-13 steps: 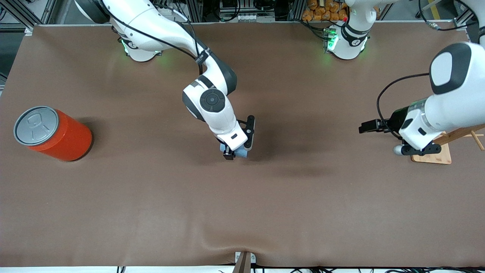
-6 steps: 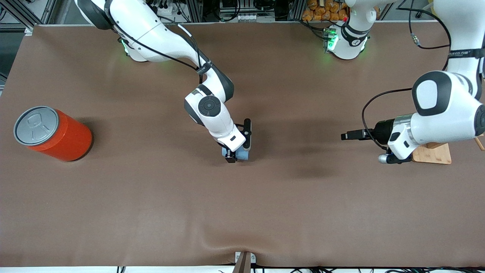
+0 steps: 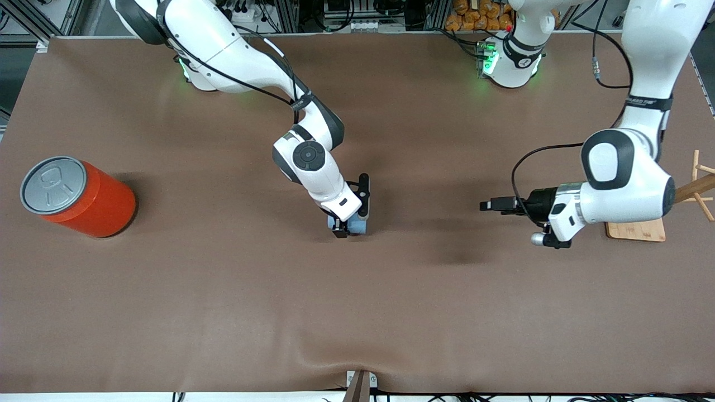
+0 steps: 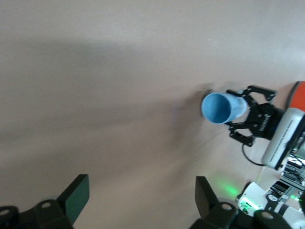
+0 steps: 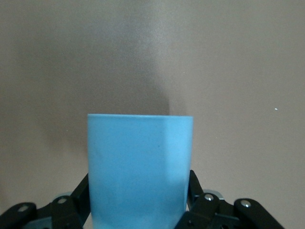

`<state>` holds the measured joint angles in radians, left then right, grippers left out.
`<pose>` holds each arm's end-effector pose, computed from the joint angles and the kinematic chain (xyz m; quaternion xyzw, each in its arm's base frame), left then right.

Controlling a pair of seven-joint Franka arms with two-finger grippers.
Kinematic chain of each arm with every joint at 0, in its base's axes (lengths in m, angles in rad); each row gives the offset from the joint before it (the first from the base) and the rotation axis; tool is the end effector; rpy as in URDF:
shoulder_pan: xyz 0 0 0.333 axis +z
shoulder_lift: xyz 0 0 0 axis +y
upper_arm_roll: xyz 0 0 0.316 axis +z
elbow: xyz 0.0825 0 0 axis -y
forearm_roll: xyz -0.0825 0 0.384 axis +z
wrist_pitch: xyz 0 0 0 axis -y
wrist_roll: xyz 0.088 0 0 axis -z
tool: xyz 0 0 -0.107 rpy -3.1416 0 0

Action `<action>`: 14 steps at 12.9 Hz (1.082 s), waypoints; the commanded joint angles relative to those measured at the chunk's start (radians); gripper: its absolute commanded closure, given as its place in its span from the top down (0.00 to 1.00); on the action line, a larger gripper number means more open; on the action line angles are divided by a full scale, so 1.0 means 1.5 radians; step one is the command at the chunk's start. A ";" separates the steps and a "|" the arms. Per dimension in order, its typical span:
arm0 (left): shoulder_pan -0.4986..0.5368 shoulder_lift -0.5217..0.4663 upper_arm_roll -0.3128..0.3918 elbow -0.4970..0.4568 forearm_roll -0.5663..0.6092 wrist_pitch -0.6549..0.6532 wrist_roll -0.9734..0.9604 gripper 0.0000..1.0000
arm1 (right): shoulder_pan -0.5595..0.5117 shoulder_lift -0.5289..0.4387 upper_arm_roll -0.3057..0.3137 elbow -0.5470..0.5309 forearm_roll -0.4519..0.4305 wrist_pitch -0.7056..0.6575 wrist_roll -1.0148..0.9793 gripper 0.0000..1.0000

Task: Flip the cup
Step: 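Grasp the cup rim with the left gripper beside the right gripper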

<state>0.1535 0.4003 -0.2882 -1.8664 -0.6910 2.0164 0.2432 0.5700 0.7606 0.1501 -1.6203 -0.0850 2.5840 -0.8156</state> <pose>0.6061 -0.1095 0.3073 0.9335 0.0092 -0.0981 0.3448 0.5434 0.4581 0.2015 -0.7098 -0.6960 -0.1072 0.0179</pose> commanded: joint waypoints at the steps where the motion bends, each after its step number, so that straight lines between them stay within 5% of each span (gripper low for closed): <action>1: -0.029 0.014 -0.012 -0.023 -0.107 0.078 0.045 0.92 | -0.002 0.000 0.004 -0.019 -0.008 0.049 -0.023 1.00; 6: -0.072 0.085 -0.013 -0.035 -0.376 0.116 0.247 0.78 | -0.001 -0.041 0.007 -0.014 0.000 -0.014 0.027 1.00; 14: -0.172 0.191 -0.012 0.022 -0.620 0.168 0.341 0.75 | -0.043 -0.162 0.011 -0.011 0.048 -0.190 0.191 1.00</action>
<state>-0.0552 0.6246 -0.3065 -1.8973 -1.5472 2.2226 0.7284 0.5576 0.5655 0.1597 -1.6084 -0.0398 2.3264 -0.5608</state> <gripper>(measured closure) 0.238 0.000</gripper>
